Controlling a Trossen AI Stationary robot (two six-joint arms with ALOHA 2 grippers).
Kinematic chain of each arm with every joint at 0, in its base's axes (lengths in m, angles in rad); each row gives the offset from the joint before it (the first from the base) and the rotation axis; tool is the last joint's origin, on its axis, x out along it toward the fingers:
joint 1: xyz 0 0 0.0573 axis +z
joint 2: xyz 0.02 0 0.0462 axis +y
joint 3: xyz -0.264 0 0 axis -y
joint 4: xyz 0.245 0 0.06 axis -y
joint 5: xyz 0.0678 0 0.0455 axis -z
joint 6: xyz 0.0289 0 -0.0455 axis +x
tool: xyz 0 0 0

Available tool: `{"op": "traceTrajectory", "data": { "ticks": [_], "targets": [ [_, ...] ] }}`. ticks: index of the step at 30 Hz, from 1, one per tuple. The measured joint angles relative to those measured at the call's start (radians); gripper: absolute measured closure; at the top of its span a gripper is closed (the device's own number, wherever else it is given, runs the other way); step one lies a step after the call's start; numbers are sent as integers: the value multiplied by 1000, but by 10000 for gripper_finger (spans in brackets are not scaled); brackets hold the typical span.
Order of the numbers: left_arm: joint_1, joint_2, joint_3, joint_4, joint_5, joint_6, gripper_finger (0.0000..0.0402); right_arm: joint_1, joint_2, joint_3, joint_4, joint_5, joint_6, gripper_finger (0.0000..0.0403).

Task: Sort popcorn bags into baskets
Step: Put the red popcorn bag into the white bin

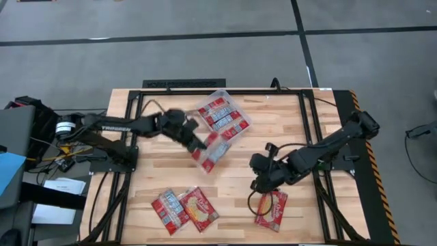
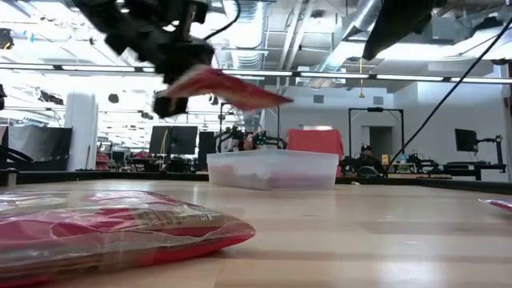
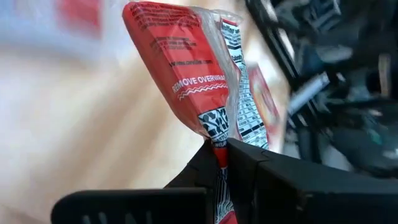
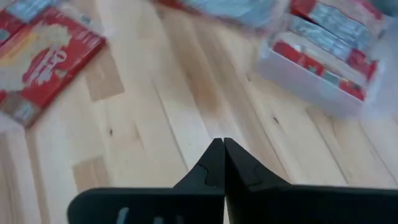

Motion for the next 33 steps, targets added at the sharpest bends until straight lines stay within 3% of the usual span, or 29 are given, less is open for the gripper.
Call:
{"op": "traceTrajectory", "data": {
  "ticks": [7,16,23,33],
  "targets": [
    [157,109,290,-281,13,304,401,13,18,-2,-66,4,88,375],
    [285,426,621,-435,9,587,401,30,29,-2,-69,1,146,392],
    [306,596,723,-451,4,637,401,62,29,-2,-89,2,225,377],
    [300,673,727,-444,47,628,388,76,29,-2,-99,3,255,391]
  ]
}}
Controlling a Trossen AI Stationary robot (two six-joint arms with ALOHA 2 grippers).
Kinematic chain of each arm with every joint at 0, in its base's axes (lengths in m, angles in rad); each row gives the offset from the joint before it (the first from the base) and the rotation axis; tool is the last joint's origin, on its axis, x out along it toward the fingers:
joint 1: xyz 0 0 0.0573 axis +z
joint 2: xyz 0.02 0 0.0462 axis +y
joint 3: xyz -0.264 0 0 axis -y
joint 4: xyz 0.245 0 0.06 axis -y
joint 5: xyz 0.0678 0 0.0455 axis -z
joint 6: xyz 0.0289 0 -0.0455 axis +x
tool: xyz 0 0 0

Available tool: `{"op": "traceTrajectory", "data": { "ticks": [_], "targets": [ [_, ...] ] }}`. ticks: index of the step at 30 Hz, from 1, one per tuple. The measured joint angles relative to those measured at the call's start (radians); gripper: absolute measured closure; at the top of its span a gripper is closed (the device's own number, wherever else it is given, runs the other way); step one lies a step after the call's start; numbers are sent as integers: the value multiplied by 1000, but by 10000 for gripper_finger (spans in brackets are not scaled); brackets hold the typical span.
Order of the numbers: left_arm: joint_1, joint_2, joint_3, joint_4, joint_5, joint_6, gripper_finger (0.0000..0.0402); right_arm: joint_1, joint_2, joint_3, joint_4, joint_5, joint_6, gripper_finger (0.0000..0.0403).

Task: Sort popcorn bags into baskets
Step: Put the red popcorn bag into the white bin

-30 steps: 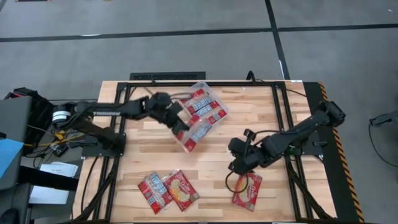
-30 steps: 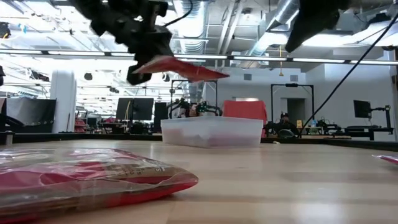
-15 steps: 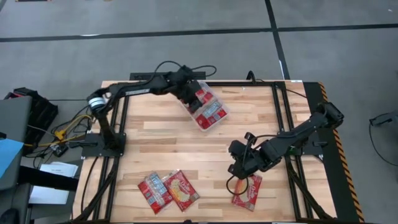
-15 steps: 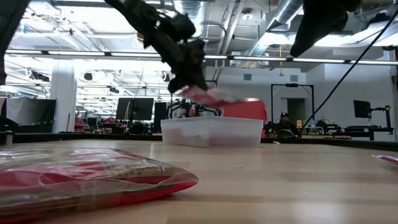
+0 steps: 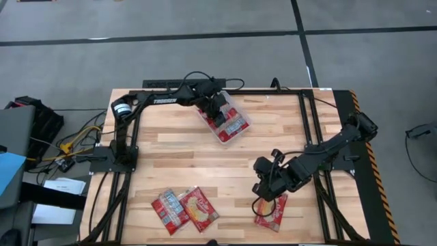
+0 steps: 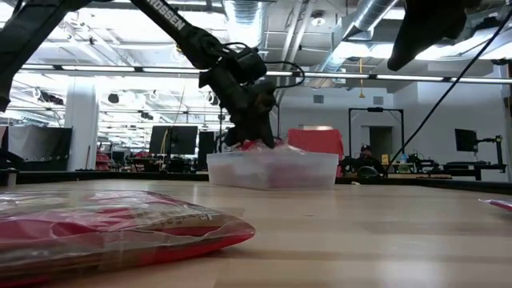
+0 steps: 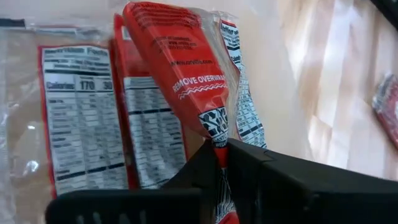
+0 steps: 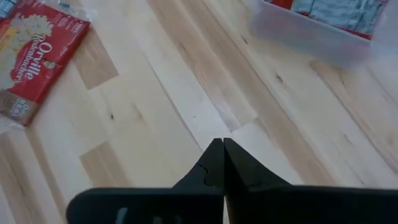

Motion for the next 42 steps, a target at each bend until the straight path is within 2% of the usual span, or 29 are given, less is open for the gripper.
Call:
{"op": "traceTrajectory", "data": {
  "ticks": [4,12,15,19,24,26,29,31,35,38,42],
  "targets": [
    [-10,0,1,23,4,14,339,-1,0,0,-4,2,-14,382],
    [-27,-1,4,23,26,15,208,-2,0,0,-15,2,-15,360],
    [-11,-1,60,-54,27,17,180,-1,0,0,-15,1,-15,364],
    [21,-3,167,-181,5,62,163,4,0,0,-16,-7,-13,375],
    [37,-5,320,-422,11,130,166,30,0,0,-17,-18,33,387],
    [37,-6,362,-527,64,155,171,57,0,-5,-13,-26,78,387],
    [20,-30,381,-619,217,163,181,126,0,-48,0,-56,210,381],
    [-8,-63,367,-684,283,191,187,188,0,-94,28,-95,336,377],
    [-92,-139,262,-698,288,237,196,320,19,-188,147,-115,596,383],
    [-180,-211,122,-552,289,182,197,392,77,-219,190,-136,739,393],
    [-300,-293,-126,-228,276,2,197,425,212,-205,246,-239,777,394]
  ]
}}
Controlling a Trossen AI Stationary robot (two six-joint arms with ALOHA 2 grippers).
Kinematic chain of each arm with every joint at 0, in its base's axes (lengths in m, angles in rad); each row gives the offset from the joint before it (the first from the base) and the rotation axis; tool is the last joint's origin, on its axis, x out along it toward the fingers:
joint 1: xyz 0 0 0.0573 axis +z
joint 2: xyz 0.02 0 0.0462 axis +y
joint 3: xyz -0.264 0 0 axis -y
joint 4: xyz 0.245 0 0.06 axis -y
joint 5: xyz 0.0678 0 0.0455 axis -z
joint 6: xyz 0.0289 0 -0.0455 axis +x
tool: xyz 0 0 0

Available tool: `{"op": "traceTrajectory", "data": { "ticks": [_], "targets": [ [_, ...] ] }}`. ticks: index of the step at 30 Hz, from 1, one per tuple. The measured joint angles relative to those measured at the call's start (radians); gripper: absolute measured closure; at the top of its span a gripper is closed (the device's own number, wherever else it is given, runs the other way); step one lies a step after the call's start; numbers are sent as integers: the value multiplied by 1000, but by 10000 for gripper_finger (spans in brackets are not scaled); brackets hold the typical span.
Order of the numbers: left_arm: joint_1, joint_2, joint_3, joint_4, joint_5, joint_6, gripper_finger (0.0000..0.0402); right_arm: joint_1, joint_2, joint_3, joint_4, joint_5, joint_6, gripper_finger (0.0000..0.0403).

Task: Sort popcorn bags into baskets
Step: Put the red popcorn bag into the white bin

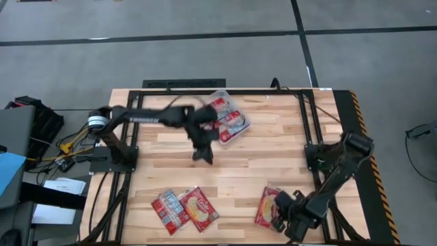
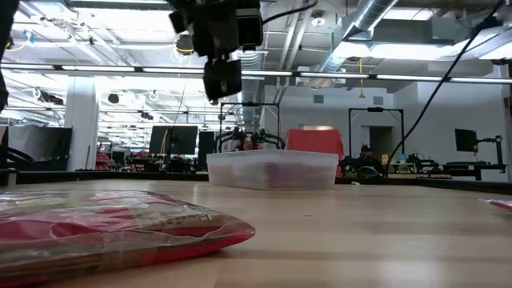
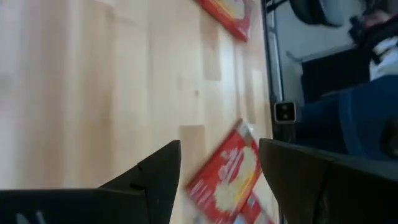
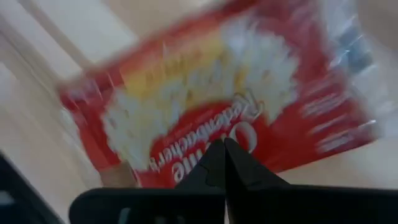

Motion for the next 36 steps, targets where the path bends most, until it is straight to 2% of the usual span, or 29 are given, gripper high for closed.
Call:
{"op": "traceTrajectory", "data": {
  "ticks": [3,6,9,13,18,21,25,30,36],
  "targets": [
    [-68,-42,-173,257,-34,-155,197,-5,77,38,32,-23,-26,384],
    [-120,-45,-311,471,-117,-272,197,-36,141,81,43,-19,-90,378],
    [-157,-26,-408,653,-167,-382,197,-100,158,99,58,-31,-241,381],
    [-178,15,-478,788,-197,-457,197,-224,159,99,91,3,-478,390],
    [-178,76,-495,826,-224,-484,189,-391,159,93,196,7,-768,382],
    [-177,119,-494,837,-269,-527,164,-471,161,87,277,10,-889,376],
    [-173,171,-493,863,-234,-580,117,-557,164,86,360,13,-1002,384],
    [-174,205,-493,907,-242,-670,67,-618,166,96,398,6,-1072,393],
    [-175,208,-493,926,-252,-722,55,-566,104,111,385,7,-1037,386]
  ]
}}
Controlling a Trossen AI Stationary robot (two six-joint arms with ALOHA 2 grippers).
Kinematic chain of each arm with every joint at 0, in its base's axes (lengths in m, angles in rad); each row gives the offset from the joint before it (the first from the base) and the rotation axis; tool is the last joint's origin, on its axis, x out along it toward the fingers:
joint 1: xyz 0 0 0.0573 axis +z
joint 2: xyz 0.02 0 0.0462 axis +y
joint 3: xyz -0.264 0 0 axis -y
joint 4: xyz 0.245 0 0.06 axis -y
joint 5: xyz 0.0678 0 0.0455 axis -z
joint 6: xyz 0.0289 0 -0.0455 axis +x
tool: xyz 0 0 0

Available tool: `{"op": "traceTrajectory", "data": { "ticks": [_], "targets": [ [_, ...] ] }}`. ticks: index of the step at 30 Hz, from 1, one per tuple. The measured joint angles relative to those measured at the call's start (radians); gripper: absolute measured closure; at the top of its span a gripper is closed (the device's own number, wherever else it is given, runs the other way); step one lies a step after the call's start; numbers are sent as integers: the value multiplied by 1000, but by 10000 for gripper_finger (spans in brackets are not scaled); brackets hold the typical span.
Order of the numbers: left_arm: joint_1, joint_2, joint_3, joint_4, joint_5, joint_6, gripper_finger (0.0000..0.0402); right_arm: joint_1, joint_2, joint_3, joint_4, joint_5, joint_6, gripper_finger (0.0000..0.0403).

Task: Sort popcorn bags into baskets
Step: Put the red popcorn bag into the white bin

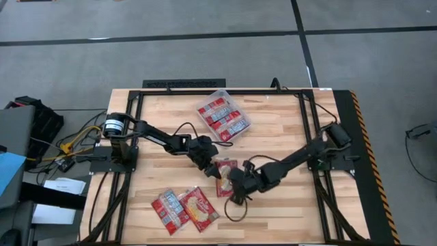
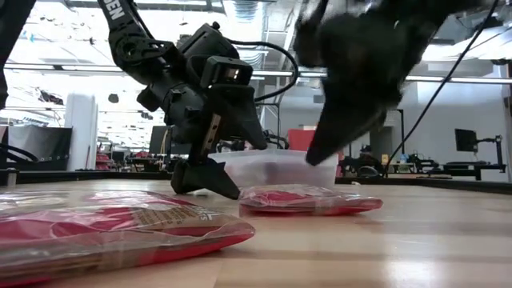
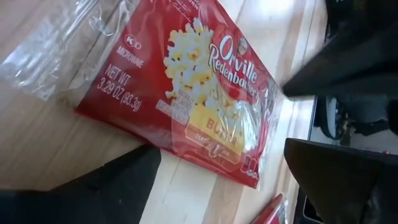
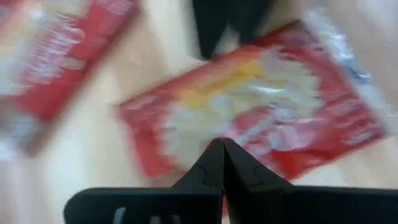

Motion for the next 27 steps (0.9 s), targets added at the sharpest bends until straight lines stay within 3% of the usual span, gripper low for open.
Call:
{"op": "traceTrajectory", "data": {
  "ticks": [10,22,27],
  "targets": [
    [-35,0,1,-53,-46,-96,63,115,37,-7,-52,-8,146,391],
    [-94,-1,1,-42,-184,-212,64,48,58,-56,51,-8,76,394],
    [-95,-1,0,-39,-205,-219,64,5,126,-25,169,-80,-3,385]
  ]
}}
